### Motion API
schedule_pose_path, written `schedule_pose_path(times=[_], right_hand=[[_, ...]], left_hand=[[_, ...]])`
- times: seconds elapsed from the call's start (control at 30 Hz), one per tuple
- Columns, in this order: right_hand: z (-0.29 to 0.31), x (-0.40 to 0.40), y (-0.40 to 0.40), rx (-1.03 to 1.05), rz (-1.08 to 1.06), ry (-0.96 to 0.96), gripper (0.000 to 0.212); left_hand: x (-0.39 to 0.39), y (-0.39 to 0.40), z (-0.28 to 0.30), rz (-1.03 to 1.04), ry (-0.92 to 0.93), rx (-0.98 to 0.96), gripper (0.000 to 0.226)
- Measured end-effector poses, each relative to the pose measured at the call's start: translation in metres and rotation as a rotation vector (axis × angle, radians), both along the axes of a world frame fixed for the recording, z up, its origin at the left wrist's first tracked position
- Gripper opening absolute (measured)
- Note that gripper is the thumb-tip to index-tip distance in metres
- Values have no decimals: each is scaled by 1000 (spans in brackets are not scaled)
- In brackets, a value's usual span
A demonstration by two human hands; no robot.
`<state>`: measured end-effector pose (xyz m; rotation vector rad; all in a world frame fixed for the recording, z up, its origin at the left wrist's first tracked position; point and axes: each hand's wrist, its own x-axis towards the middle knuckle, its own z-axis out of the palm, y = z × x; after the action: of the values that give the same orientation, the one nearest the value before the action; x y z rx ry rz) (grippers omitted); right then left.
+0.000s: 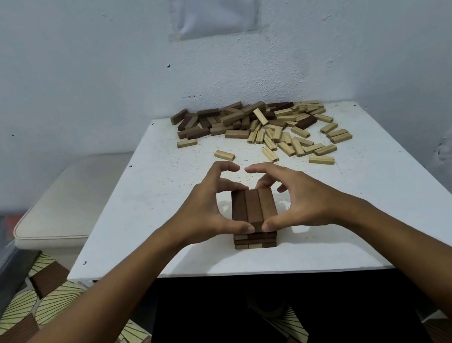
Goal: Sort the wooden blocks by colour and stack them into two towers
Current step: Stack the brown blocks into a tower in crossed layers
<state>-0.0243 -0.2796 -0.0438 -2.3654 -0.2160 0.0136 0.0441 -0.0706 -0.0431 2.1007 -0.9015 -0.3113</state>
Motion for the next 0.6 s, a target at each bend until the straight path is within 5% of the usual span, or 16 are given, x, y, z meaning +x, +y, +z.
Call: schedule_pose_path(times=[0.6], right_hand=[[0, 0, -2, 19, 17, 12, 94]], left_hand=[[4, 2, -6, -42, -4, -1, 98]])
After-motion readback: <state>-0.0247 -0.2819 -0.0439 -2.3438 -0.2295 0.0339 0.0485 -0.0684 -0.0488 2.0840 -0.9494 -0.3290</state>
